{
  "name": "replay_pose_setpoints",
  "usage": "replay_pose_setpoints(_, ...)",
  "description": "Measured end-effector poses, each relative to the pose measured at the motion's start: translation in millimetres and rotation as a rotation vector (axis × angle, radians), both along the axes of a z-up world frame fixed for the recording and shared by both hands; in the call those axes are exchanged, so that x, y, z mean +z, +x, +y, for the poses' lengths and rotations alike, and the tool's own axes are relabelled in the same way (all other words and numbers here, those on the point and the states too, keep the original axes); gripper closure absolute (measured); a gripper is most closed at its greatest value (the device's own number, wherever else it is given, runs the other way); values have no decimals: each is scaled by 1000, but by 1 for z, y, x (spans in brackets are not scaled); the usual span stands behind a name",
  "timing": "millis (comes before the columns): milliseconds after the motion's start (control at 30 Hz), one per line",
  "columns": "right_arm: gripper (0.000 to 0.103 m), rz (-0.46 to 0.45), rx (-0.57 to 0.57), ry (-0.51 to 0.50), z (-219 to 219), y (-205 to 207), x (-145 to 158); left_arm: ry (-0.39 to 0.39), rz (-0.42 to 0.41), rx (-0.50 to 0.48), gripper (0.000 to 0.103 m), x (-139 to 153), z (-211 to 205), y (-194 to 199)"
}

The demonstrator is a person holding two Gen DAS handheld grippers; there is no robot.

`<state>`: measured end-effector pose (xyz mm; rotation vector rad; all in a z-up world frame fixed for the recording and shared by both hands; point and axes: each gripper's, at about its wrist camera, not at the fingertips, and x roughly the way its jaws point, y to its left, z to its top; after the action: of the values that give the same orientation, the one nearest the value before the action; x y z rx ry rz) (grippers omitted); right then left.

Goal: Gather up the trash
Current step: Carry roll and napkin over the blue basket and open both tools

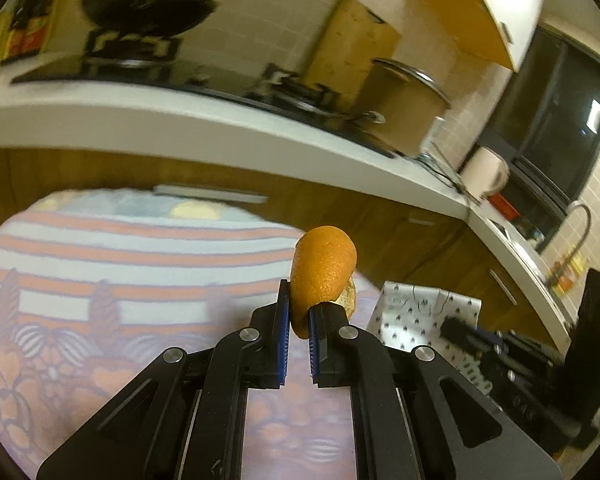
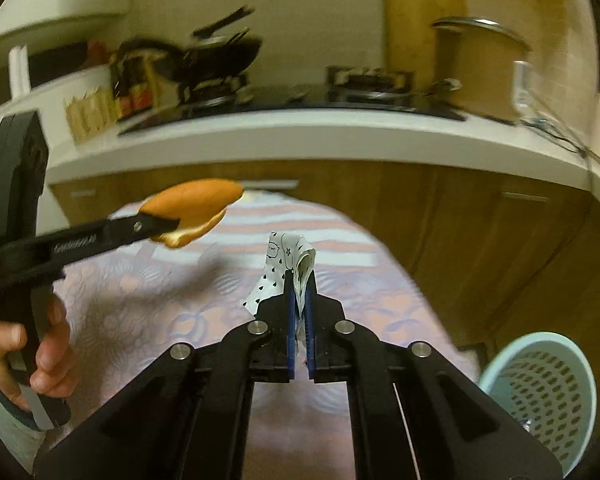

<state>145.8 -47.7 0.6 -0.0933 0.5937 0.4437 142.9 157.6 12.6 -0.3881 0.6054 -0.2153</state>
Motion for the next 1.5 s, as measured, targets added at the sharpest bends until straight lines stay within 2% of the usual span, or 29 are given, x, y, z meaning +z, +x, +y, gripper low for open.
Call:
replay_pose_setpoints(233,100,-54,-110,24,-76,-15,23,-9,-38,-141,97,30,-77,1)
replay_pose_setpoints(433,100,-60,-236,26,-152,-26,21,-4,-16,-254,97,28,-155,12)
replay_pose_setpoints(667,100,-21,-358,40,-226,-31,6,25,52,-377,97,0,-239,26)
replay_pose_setpoints(800,100,35,-403,58,-260,-28,-10,73,100,-433,97,-22,-283,34)
replay_pose_setpoints(1067,100,163,-456,66,-292,-18,-46,144,171,-498,95,-54,-322,43)
replay_pose_setpoints(1133,100,180,-466,54,-297,-17,-51,161,202,-511,85,-62,-327,45)
replay_pose_setpoints(1167,98,193,-469,55,-299,-16,-54,168,220,-523,75,-67,-329,46)
replay_pose_setpoints(1200,95,214,-473,59,-302,-14,-57,178,225,-521,66,-69,-330,46)
replay_pose_setpoints(1233,92,227,-477,64,-305,-12,-59,194,230,-516,61,-73,-331,46)
replay_pose_setpoints(1267,83,239,-485,67,-307,-11,-61,202,241,-517,54,-75,-331,46)
replay_pose_setpoints(1367,52,236,-504,75,-312,-12,-61,190,298,-542,52,-84,-330,49)
replay_pose_setpoints(1433,52,218,-509,77,-312,-16,-59,199,306,-546,51,-86,-329,49)
replay_pose_setpoints(1500,52,211,-507,78,-311,-19,-55,203,294,-547,44,-85,-330,48)
